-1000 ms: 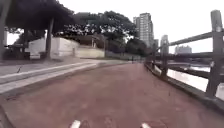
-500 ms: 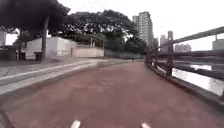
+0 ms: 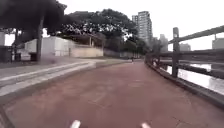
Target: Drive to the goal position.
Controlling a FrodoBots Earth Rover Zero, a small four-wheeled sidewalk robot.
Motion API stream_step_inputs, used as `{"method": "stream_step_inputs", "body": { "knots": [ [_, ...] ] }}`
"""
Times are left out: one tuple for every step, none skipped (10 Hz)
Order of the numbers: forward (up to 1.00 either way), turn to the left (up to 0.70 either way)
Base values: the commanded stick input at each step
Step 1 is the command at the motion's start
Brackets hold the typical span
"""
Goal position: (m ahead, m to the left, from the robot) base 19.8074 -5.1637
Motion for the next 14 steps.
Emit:
{"method": "stream_step_inputs", "body": {
  "knots": [
    [0.70,0.00],
    [0.70,0.00],
    [0.70,0.00],
    [0.70,0.00],
    [0.70,0.00],
    [0.70,-0.22],
    [0.70,-0.35],
    [0.70,-0.16],
    [0.70,0.00],
    [0.70,0.00],
    [0.70,0.00],
    [0.70,0.00],
    [0.70,0.00],
    [0.70,0.00]
  ]
}}
